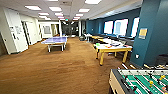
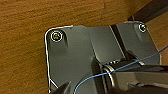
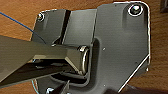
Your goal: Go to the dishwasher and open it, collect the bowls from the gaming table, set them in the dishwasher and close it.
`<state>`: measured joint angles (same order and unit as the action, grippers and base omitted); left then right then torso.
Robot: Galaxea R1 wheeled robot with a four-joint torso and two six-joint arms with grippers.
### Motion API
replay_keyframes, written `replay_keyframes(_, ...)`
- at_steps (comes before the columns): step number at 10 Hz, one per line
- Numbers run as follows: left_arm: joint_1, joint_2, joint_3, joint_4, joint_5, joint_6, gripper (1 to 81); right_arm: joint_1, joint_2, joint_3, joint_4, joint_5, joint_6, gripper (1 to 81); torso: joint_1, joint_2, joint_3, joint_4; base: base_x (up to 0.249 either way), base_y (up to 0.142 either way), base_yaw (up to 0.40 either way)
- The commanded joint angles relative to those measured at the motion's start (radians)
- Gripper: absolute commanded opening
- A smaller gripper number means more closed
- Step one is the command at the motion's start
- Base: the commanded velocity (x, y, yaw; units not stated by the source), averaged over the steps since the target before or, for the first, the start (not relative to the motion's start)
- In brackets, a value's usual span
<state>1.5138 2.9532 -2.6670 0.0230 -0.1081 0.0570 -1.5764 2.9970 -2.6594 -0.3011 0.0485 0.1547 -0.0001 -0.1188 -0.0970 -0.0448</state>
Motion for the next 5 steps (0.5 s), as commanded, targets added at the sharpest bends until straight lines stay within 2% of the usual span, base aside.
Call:
replay_keyframes(1,-0.053,-0.008,-0.002,0.005,0.044,0.007,81.1,0.046,-0.004,0.006,-0.009,-0.047,-0.003,81.1,0.000,0.000,0.000,0.000,0.133,0.090,0.000)
replay_keyframes(5,-0.053,-0.005,-0.005,0.003,0.044,0.007,81.1,0.046,-0.002,0.006,-0.009,-0.047,-0.003,81.1,0.000,0.000,0.000,0.000,0.133,0.080,0.000)
